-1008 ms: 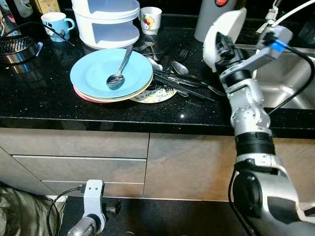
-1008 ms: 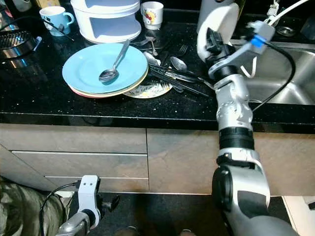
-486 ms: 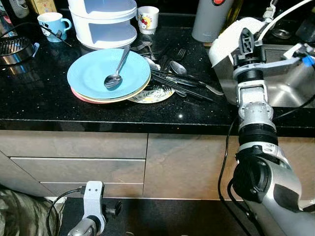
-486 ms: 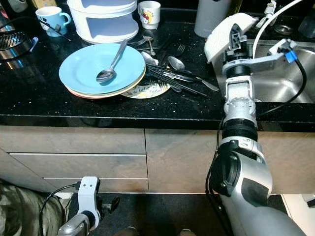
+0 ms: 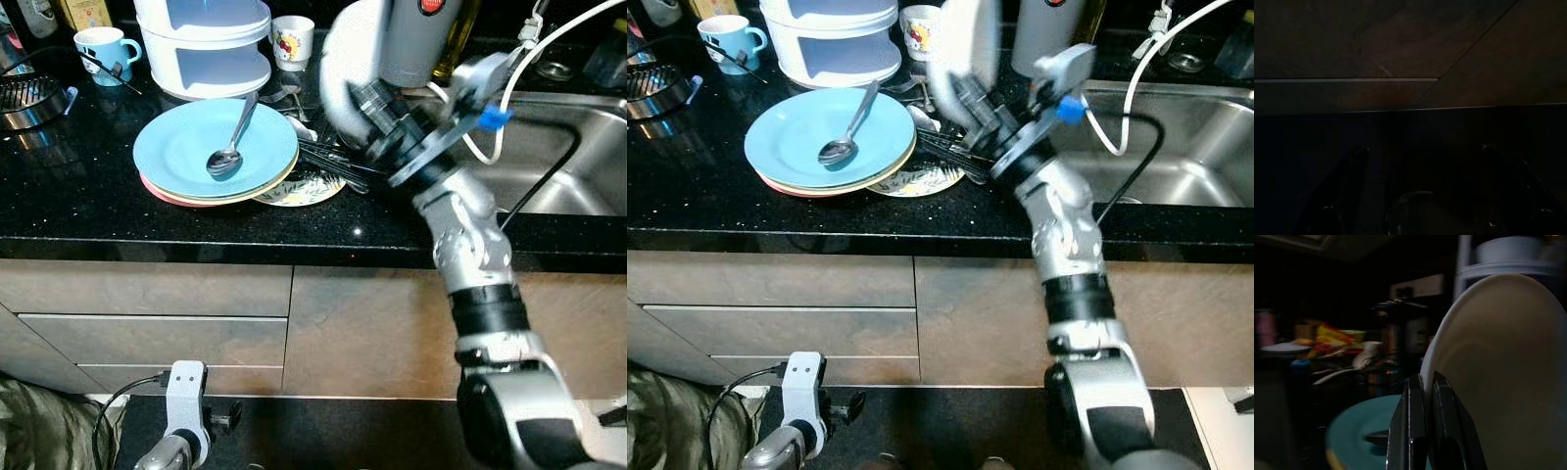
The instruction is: Kitchen organization
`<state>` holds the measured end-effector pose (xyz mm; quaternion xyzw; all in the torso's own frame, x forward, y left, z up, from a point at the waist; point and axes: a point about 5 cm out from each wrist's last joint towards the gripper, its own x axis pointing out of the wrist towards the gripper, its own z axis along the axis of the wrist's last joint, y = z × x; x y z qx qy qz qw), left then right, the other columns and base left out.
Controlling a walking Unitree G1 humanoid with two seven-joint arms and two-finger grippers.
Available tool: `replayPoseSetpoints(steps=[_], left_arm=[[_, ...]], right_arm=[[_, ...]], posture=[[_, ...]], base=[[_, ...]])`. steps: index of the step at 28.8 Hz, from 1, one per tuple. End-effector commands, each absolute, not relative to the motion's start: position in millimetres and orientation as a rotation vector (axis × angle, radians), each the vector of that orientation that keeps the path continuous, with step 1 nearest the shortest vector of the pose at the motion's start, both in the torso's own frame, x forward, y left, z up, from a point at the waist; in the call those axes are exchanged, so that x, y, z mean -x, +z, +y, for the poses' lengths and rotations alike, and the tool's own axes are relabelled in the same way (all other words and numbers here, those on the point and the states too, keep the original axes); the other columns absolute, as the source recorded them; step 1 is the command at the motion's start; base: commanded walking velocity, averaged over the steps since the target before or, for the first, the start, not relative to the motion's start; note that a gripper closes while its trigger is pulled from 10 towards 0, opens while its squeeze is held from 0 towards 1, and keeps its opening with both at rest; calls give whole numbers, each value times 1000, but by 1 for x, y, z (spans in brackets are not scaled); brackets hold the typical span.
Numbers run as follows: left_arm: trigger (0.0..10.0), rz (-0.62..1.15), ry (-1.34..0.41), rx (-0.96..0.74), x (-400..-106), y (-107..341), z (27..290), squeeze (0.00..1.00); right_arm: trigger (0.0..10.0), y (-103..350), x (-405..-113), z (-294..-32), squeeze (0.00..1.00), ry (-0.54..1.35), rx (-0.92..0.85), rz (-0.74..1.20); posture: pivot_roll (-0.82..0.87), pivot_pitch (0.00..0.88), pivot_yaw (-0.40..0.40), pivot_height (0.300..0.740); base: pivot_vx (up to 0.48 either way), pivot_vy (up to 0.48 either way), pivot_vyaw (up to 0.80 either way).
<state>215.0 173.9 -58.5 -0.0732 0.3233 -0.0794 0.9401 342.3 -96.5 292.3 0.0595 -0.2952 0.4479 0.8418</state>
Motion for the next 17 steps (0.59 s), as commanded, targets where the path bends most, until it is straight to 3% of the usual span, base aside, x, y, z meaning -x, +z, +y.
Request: replayPoseSetpoints(steps=[1,17], left_arm=[[10000,676,-157,174,-209,-62,171,0],[10000,679,-151,184,-209,-62,171,0]], right_arm=[[10000,296,-337,-94,0,974,-119,-641],[10000,292,-329,-87,0,927,-141,-588]], posture=[[61,98,-64,740],[53,93,-67,740]], base=[[0,0,0],[0,-289,0]])
